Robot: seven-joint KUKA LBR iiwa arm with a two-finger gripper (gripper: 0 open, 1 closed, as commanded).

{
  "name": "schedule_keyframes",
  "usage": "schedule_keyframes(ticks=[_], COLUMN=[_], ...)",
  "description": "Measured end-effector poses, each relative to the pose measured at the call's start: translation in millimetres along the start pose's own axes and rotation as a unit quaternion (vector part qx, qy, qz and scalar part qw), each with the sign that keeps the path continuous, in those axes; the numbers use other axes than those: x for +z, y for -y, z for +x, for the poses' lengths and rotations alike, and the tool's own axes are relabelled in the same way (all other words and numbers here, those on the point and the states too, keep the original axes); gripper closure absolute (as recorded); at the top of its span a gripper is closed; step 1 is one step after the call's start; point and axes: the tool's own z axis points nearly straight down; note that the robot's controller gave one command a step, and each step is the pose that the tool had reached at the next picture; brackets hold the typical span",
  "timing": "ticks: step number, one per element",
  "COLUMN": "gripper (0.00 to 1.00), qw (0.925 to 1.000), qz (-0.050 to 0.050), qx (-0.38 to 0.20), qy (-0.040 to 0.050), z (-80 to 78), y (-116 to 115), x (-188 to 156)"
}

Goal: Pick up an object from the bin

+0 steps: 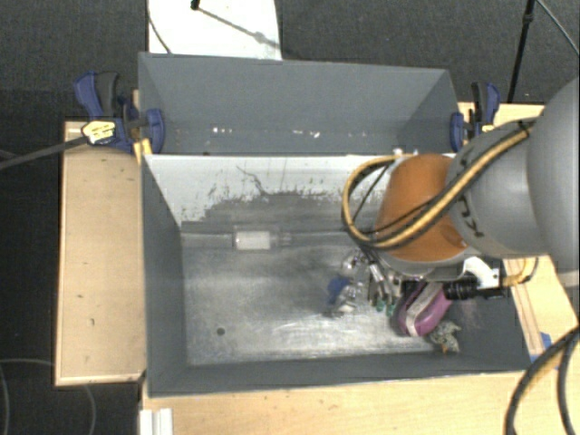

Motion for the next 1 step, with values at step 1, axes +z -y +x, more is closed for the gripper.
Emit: schedule_keyframes(ticks=[1], gripper=[1.00], qw=[1.0000], qz=[-0.001], qx=[0.004], qy=[0.0024], z=[-1.5], y=[-10.1], x=[-149.1])
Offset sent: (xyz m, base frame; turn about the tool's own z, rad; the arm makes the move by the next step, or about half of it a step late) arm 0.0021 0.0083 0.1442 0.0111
